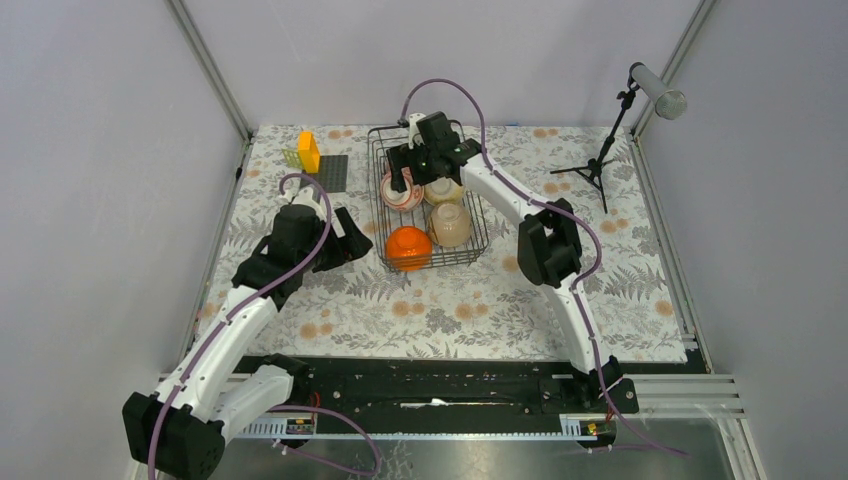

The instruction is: Unload the bowls from the dish rack

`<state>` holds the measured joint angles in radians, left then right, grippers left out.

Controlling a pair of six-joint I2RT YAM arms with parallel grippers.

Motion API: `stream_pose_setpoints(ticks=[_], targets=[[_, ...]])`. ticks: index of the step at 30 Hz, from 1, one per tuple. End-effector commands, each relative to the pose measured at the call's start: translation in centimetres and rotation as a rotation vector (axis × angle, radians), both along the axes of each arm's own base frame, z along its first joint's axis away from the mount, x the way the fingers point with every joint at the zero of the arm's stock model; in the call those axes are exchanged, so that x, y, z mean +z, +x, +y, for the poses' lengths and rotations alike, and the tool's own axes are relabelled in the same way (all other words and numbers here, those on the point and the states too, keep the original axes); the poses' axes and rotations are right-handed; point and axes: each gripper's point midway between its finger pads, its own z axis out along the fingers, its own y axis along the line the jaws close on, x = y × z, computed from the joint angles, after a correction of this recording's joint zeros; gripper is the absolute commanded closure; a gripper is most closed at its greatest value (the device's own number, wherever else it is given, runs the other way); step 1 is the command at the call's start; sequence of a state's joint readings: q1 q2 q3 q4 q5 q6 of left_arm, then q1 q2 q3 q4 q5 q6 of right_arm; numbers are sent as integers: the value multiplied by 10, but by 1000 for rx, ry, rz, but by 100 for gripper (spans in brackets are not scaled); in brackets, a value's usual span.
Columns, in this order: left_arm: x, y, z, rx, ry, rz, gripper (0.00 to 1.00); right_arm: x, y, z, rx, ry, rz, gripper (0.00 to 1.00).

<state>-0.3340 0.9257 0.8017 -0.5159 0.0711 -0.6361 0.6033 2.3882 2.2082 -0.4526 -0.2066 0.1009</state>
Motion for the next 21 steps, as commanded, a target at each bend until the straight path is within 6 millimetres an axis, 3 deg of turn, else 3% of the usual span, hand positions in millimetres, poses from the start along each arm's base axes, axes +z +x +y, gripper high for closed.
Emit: stream_pose_setpoints(ticks=[1, 13, 21], targets=[[18, 9, -2, 6, -11, -45, 13, -13, 9, -4, -69, -62, -23, 0], [19, 10, -6, -10, -18, -29, 13, -27, 4, -9, -62, -119, -14, 0], [18, 7, -8, -16, -29, -23, 14, -5, -16, 14, -24, -95, -33, 8]])
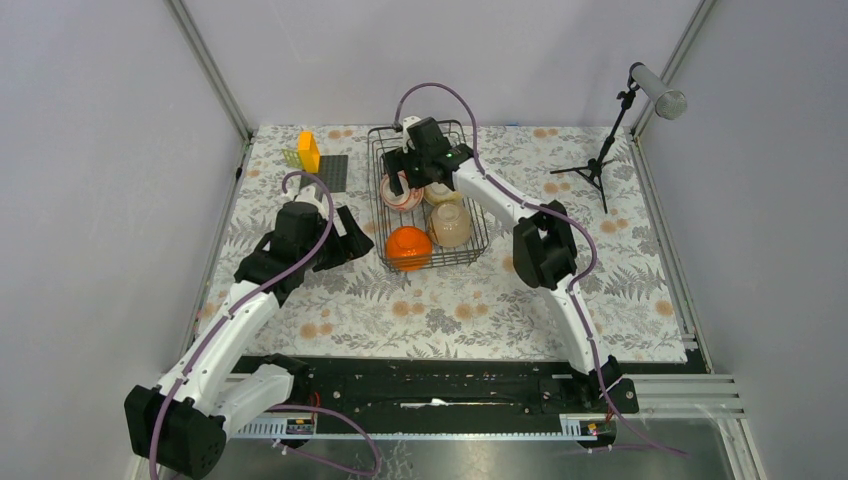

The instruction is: Unload the bowls from the dish rack

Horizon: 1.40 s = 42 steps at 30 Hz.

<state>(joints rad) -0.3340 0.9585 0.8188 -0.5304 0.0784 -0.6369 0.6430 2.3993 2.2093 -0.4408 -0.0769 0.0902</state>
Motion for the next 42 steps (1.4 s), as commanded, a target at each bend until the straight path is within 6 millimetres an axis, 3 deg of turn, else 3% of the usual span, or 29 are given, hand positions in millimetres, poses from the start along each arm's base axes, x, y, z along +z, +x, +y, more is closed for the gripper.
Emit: stream_pose_setpoints(ticks=[1, 10, 21, 30, 32, 35, 42], targets=[[22, 6, -6, -10, -35, -53, 13, 5, -20, 12, 24, -14, 24, 9], [25, 4, -4, -6, -36, -68, 13, 45, -28, 20, 30, 77, -1, 29], [26, 3, -3, -6, -37, -77, 13, 61, -44, 25, 50, 136, 28, 39], [28, 5, -4, -5, -41, -96, 13, 57, -55, 27, 50, 164, 82, 38], [27, 6, -3, -7, -35, -97, 13, 59, -59, 26, 53, 176, 92, 33], [26, 7, -2, -7, -25, -99, 13, 58, -69, 26, 66, 198, 118, 18], [28, 9, -2, -16, -9, -110, 13, 54, -80, 29, 110, 236, 130, 15]])
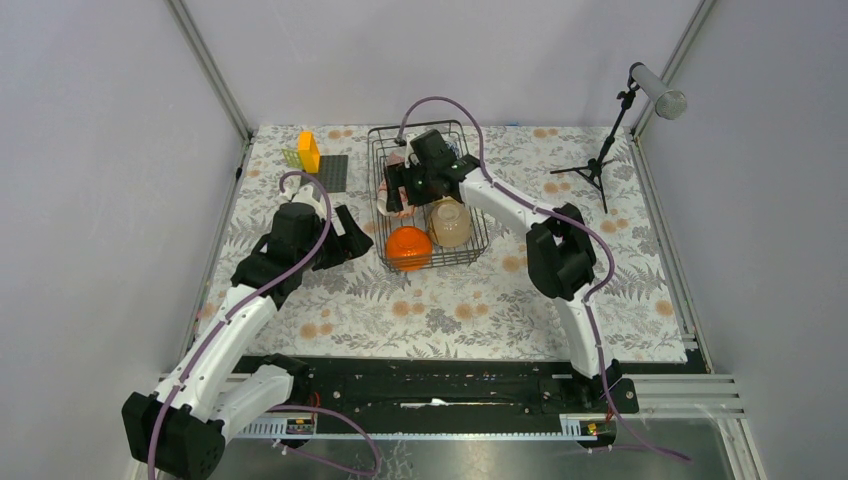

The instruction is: Unload the bowls from the dish rack

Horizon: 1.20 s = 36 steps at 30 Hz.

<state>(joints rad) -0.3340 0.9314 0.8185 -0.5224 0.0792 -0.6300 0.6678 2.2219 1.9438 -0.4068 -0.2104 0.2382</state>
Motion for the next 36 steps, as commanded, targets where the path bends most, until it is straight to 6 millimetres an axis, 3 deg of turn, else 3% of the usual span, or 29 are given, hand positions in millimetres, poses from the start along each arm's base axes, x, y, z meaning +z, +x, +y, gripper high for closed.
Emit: stream_pose_setpoints(ticks=[1, 4, 8, 15, 21, 28, 36], targets=[[20, 11, -2, -11, -2, -75, 13, 49, -15, 25, 83, 136, -54, 15], [18, 12, -5, -16, -10, -73, 13, 50, -15, 26, 92, 139, -58, 18], [16, 13, -5, -16, -7, -65, 13, 52, -19, 30, 127, 153, -55, 30], [14, 13, -4, -16, -3, -63, 13, 50, -32, 35, 215, 188, -50, 21], [11, 14, -5, -16, 2, -51, 13, 47, -37, 39, 264, 242, -10, 29], [5, 13, -4, 0, -2, -17, 13, 51, -29, 29, 286, 347, 11, 40], [7, 15, -6, 15, -16, 1, 13, 44, -21, 24, 300, 388, 64, 41]])
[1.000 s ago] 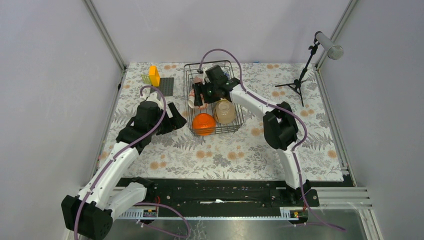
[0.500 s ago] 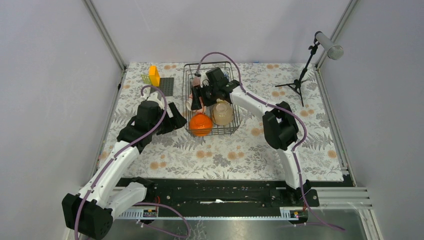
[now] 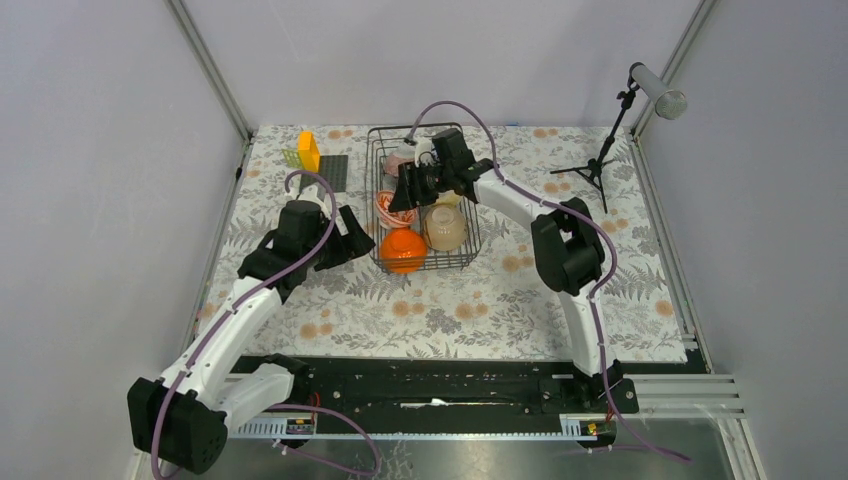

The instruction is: Unload the bowls from the dish rack

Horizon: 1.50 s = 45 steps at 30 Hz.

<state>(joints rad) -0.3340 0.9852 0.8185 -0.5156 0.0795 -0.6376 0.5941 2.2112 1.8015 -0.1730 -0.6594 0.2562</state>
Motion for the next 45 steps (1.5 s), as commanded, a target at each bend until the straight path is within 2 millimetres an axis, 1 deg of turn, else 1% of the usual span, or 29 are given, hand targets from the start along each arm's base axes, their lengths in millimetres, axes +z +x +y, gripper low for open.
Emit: stream_pose_setpoints(ticks=[1, 4, 7, 10, 14, 16, 19, 22, 27, 31, 33, 35, 36, 40, 45], targets=[[21, 11, -4, 15, -24, -42, 13, 36, 2, 7, 43, 89, -44, 41], [22, 13, -3, 25, -23, -42, 13, 41, 0, 9, 65, 95, -57, 38], [21, 13, -2, 36, -23, -39, 14, 41, -3, 9, 86, 80, -77, 36], [20, 13, -1, 45, -25, -36, 14, 36, -7, 13, 117, 44, -112, 36], [20, 12, 1, 56, -22, -31, 14, 24, -9, 17, 134, -19, -141, 36], [20, 11, 2, 60, -16, -27, 14, 15, -8, 19, 137, -52, -149, 37], [20, 10, 4, 63, -10, -23, 14, 9, -7, 21, 140, -71, -155, 39], [19, 9, 5, 63, 2, -17, 14, 3, -8, 26, 149, -79, -158, 42], [23, 8, 8, 59, 26, -17, 13, -13, -8, 30, 155, -138, -176, 47], [25, 8, 9, 55, 36, -16, 13, -18, -5, 31, 141, -157, -186, 61], [25, 8, 10, 55, 42, -17, 13, -15, -3, 30, 130, -160, -195, 79], [26, 9, 10, 54, 46, -19, 13, -7, -2, 31, 122, -155, -209, 99], [27, 9, 10, 54, 48, -21, 13, -2, -2, 30, 121, -150, -216, 100], [32, 11, 10, 53, 47, -29, 13, 23, -5, 31, 125, -116, -245, 100], [34, 12, 10, 54, 45, -32, 13, 54, -14, 36, 152, -46, -248, 100]])
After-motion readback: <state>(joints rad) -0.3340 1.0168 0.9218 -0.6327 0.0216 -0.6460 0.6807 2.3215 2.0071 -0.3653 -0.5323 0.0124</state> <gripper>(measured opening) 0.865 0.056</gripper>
